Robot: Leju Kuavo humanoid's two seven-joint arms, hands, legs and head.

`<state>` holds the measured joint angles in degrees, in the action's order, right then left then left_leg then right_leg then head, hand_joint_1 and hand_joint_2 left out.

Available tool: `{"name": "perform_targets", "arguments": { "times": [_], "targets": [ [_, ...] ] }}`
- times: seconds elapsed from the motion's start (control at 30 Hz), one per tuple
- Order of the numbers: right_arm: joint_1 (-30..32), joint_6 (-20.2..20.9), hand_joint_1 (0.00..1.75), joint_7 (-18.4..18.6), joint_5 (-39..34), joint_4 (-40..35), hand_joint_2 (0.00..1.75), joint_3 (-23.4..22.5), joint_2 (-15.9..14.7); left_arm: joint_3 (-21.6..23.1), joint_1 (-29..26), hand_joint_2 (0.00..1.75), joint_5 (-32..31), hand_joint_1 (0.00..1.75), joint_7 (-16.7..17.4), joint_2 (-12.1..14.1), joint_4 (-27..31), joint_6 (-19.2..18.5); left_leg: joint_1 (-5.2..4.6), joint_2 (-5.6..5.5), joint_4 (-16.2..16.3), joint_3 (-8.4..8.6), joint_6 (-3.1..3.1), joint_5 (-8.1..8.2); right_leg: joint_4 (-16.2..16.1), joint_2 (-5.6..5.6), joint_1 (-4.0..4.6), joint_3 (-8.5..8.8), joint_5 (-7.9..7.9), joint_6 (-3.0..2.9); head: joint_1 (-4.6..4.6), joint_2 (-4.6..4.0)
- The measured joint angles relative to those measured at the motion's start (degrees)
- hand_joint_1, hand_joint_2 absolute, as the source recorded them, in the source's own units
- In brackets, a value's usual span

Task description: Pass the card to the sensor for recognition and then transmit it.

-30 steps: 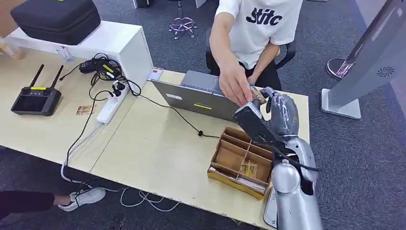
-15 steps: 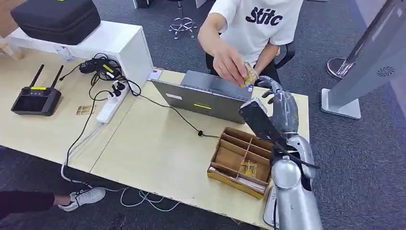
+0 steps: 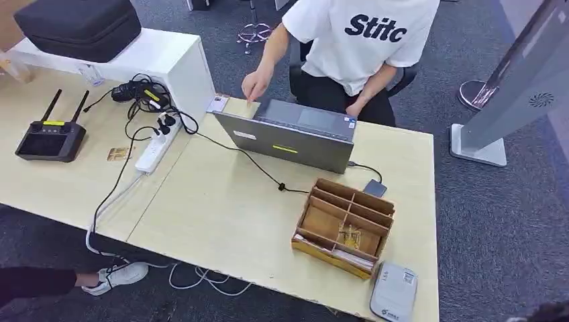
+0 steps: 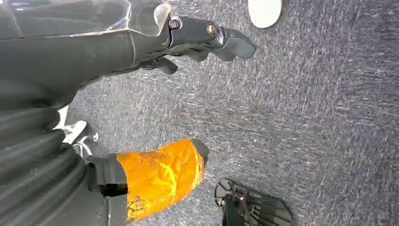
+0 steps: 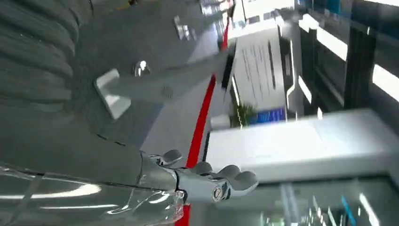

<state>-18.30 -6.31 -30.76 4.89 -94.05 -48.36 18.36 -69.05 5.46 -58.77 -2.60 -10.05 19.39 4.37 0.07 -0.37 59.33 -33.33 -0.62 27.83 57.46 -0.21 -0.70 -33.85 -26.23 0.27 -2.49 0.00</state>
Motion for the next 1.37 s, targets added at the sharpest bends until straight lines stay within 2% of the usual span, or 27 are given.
{"name": "perform_targets", "arguments": {
  "times": [0.07,0.13,0.2,0.3,0.37,0.43,0.5,0.57,0.63,0.7,0.77,0.8,0.83,0.87,0.97,1.0,1.03,1.07,1.13,1.23,1.3,1.37],
  "targets": [
    [0.8,0.8,0.00,-0.4,-0.5,0.3,1.75,-5.0,0.0,0.0,0.0,1.75,0.0,0.00,0.0,0.0,0.0,0.1,0.00,0.13,0.0,0.03,0.04,0.03,0.0,0.11,0.00,-0.06,0.00,0.00,0.00,-0.02],
    [1.4,0.4,0.00,0.7,-2.7,1.1,1.75,-8.5,-0.1,0.0,0.2,1.75,0.2,0.00,0.0,0.0,0.0,0.1,0.04,0.16,0.0,0.11,0.07,0.04,0.0,0.15,0.01,-0.06,-0.01,-0.01,0.00,-0.02],
    [2.7,1.1,0.00,0.5,-6.2,4.6,1.75,-12.9,-1.4,0.0,0.2,1.75,0.6,0.00,-0.1,-0.1,0.0,0.1,0.08,0.10,0.0,0.13,0.07,0.04,0.0,0.09,0.10,0.05,-0.06,0.03,0.00,0.00],
    [6.1,0.9,0.00,-2.9,-6.1,15.1,1.75,-18.9,-5.0,0.0,0.1,1.75,1.4,0.00,-0.8,-0.1,0.0,0.1,0.08,-0.13,0.0,0.07,0.07,0.04,0.0,-0.14,0.10,0.11,-0.10,0.06,-0.02,-0.02],
    [7.6,-3.5,0.00,-5.0,-2.0,25.7,1.75,-21.8,-8.8,-0.1,0.0,1.75,1.9,0.00,-1.3,-0.3,0.0,-0.2,0.08,-0.13,0.0,0.05,0.04,0.07,0.0,-0.14,0.09,0.11,-0.10,0.06,0.00,-0.02],
    [8.7,-9.0,0.00,-2.7,2.5,37.3,1.75,-23.2,-12.7,-0.1,0.0,1.75,2.1,0.00,-2.0,-0.3,0.0,-0.8,0.07,-0.09,0.0,0.05,0.00,0.10,0.0,-0.12,0.08,0.10,-0.10,0.06,0.02,-0.02],
    [9.6,-10.5,0.00,-1.4,4.2,46.5,1.75,-23.9,-15.5,-0.1,0.0,1.75,2.1,0.00,-2.3,-0.5,0.0,-1.1,0.03,-0.04,0.0,0.07,0.00,0.13,0.0,-0.08,-0.02,0.07,-0.11,0.08,0.00,-0.02],
    [9.9,-10.4,0.00,0.1,4.8,51.7,1.75,-24.4,-17.0,-0.1,0.0,1.75,2.1,0.00,-2.4,-0.5,0.0,-1.2,0.00,-0.01,0.0,0.08,0.00,0.13,0.0,-0.03,-0.02,0.07,-0.11,0.08,-0.02,-0.02],
    [10.3,-7.4,0.00,10.5,8.7,58.7,1.75,-24.0,-19.2,-0.1,0.0,1.75,1.9,0.00,-2.9,-0.5,0.0,-1.9,0.04,0.01,0.0,0.10,0.00,0.12,0.0,-0.02,0.02,0.10,-0.11,0.08,0.02,0.00],
    [11.1,-4.4,0.00,22.5,16.4,64.5,1.75,-21.4,-20.1,-0.1,-0.2,1.75,1.4,0.00,-3.4,-0.2,0.0,-3.2,0.05,0.00,-0.1,0.10,0.02,0.11,0.0,-0.02,0.03,0.12,-0.11,0.07,0.00,-0.02],
    [12.1,2.8,0.00,35.5,22.9,69.4,1.75,-17.4,-20.1,-0.1,-0.4,1.75,0.4,0.00,-4.1,0.3,0.0,-4.8,0.12,0.01,-0.1,0.14,0.03,0.11,0.0,-0.02,0.13,0.12,-0.13,0.04,0.00,0.00],
    [12.6,7.0,0.00,39.9,23.8,71.7,1.75,-15.5,-19.8,-0.1,-0.5,1.75,-0.1,0.00,-4.3,0.6,0.0,-5.4,0.13,0.01,-0.1,0.14,0.04,0.10,0.0,-0.03,0.14,0.11,-0.14,0.03,0.02,-0.02],
    [13.0,9.2,0.00,42.0,23.8,73.4,1.75,-14.3,-19.3,-0.1,-0.5,1.75,-0.3,0.00,-4.5,0.9,0.0,-5.7,0.12,0.01,-0.1,0.14,0.04,0.10,0.0,-0.02,0.14,0.11,-0.14,0.02,0.00,-0.02],
    [13.3,9.1,0.00,43.0,24.0,74.8,1.75,-13.3,-18.6,-0.1,-0.6,1.75,-0.5,0.00,-4.7,1.1,0.0,-5.9,0.12,0.01,-0.1,0.14,0.04,0.10,0.0,-0.02,0.13,0.10,-0.15,0.01,-0.02,0.00],
    [13.8,3.0,0.00,41.6,23.5,77.4,1.75,-12.2,-17.7,-0.1,-0.7,1.75,-0.9,0.00,-4.7,1.4,0.1,-5.9,0.07,0.01,-0.1,0.17,0.11,0.06,0.1,-0.03,0.07,0.06,-0.19,-0.05,-0.31,-0.02],
    [13.8,1.9,0.00,40.9,23.3,77.8,1.75,-12.1,-17.9,-0.1,-0.7,1.75,-1.0,0.05,-4.7,1.4,0.1,-5.8,0.10,0.04,-0.1,0.16,0.11,0.06,0.1,0.00,0.10,0.07,-0.19,-0.06,-0.28,0.00],
    [13.8,1.7,1.54,40.6,23.3,78.1,1.75,-11.9,-18.0,-0.1,-0.8,1.75,-1.0,1.36,-4.7,1.4,0.1,-5.7,0.11,0.07,-0.1,0.16,0.11,0.06,0.1,0.01,0.11,0.08,-0.19,-0.06,-0.24,0.00],
    [13.8,1.5,1.75,40.4,23.2,78.4,1.75,-11.6,-18.2,-0.1,-0.8,1.75,-1.0,1.75,-4.7,1.4,0.1,-5.7,0.15,0.11,-0.1,0.17,0.11,0.06,0.1,0.02,0.08,0.08,-0.18,-0.06,-0.26,-0.02],
    [13.9,1.6,1.75,38.3,22.8,78.9,1.75,-11.4,-18.6,-0.1,-0.9,1.75,-1.0,1.75,-4.7,1.4,0.1,-5.7,0.10,0.11,-0.1,0.16,0.10,0.06,0.1,0.02,-0.01,0.09,-0.16,-0.02,-0.26,0.00],
    [13.9,5.0,1.75,32.7,24.7,79.4,1.75,-10.5,-18.9,-0.1,-1.0,1.75,-1.4,1.75,-4.6,1.4,0.1,-5.7,0.01,0.11,-0.1,0.17,0.07,0.08,0.1,0.03,-0.04,0.09,-0.14,0.02,-0.26,0.00],
    [13.9,6.9,1.75,32.0,26.7,79.8,1.75,-9.2,-18.9,-0.1,-1.0,1.75,-1.9,1.75,-4.6,1.4,0.1,-5.6,0.00,0.11,-0.1,0.19,0.07,0.08,0.1,0.03,-0.05,0.09,-0.14,0.02,-0.28,0.00],
    [13.9,7.3,1.75,33.2,27.7,80.1,1.75,-8.0,-18.9,-0.1,-1.0,1.75,-2.4,1.75,-4.6,1.4,0.1,-5.6,0.00,0.09,-0.1,0.19,0.07,0.07,0.1,0.02,-0.03,0.10,-0.14,0.02,-0.26,-0.02]
  ]
}}
